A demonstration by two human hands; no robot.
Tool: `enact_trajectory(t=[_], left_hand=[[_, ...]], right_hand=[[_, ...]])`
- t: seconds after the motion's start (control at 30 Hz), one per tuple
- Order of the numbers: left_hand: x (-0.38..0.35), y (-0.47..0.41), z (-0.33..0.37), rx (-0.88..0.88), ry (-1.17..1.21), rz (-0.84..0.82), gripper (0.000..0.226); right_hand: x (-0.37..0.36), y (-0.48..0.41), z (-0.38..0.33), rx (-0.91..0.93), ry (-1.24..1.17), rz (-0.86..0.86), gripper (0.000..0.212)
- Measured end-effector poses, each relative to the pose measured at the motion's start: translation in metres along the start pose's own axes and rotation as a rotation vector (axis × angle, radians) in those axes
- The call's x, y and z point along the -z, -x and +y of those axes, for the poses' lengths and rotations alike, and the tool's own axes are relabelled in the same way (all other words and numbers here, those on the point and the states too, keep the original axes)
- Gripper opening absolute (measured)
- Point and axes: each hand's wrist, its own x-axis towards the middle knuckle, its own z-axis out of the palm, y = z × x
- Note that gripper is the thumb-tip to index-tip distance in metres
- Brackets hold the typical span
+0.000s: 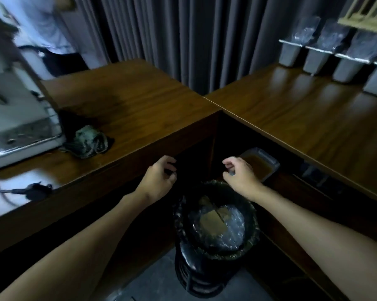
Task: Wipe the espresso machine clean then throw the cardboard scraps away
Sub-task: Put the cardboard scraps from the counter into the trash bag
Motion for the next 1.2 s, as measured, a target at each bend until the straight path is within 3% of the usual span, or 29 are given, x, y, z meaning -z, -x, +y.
enact_trajectory(t=[0.17,0.27,0.4,0.6,0.67,0.77,0.9,1.07,1.2], left_hand=[[0.065,0.029,0.038,-0.054,0.024,0.259,0.018],[0.104,0.039,0.036,-0.092,-0.116,0.435,0.012],[0.150,0.039,0.009,-0.041,-0.309,0.620,0.023],[0.178,0.032,-0.027,0.040,-0.358,0.535,0.043],[0.183,0.029,-0.032,0.019,-0.354,0.522,0.047],[0.189,0.022,-0.037,-0.027,-0.390,0.528,0.032],[0.191,0.009,-0.029,-0.140,-0.422,0.573,0.015],[0.191,-0.011,0.017,-0.253,-0.030,0.617,0.003],[0.193,-0.026,0.045,-0.324,0.148,0.710,0.005]], right_hand=[[-0.004,-0.025,-0.095,0.265,-0.059,-0.114,0.023],[-0.022,-0.035,-0.145,0.366,-0.096,-0.149,0.020],[-0.054,-0.053,-0.206,0.412,-0.113,-0.265,0.022],[-0.109,-0.073,-0.256,0.398,-0.073,-0.331,0.046],[-0.120,-0.076,-0.263,0.399,0.005,-0.309,0.040],[-0.124,-0.081,-0.267,0.439,0.021,-0.271,0.005],[-0.101,-0.091,-0.268,0.454,-0.079,-0.204,0.014],[-0.057,-0.107,-0.272,0.539,-0.180,-0.067,0.003],[-0.026,-0.119,-0.268,0.569,-0.198,-0.044,0.007]])
